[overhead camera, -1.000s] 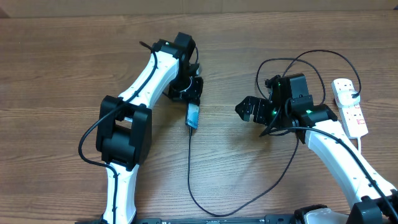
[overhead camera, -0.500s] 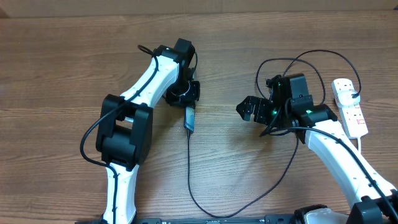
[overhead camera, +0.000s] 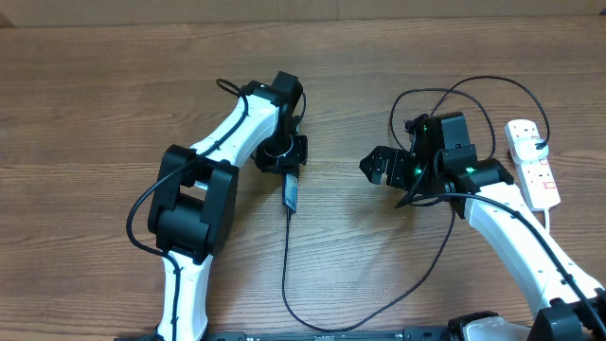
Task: Plug charger to phone and switch on socket
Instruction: 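Lower the phone with the left gripper and lay it on the table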
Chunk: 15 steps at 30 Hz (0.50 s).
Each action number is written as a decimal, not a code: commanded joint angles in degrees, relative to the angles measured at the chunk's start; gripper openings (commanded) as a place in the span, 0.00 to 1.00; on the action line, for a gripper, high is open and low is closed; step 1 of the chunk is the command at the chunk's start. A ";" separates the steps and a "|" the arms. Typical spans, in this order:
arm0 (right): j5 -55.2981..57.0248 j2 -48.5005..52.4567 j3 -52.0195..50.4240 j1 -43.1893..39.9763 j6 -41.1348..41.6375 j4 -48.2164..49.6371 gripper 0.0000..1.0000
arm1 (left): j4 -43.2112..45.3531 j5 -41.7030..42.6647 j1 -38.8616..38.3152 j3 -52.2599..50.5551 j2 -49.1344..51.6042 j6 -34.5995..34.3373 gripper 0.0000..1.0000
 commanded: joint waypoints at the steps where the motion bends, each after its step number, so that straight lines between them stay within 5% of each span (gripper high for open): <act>1: 0.63 0.11 0.79 -0.17 -0.42 0.28 1.00 | 1.27 -2.89 -0.33 -1.16 -0.81 -1.18 0.05; 15: 0.72 0.11 0.79 -0.17 -0.42 0.50 1.00 | 1.51 -2.89 -0.63 -1.22 -0.81 -1.16 0.32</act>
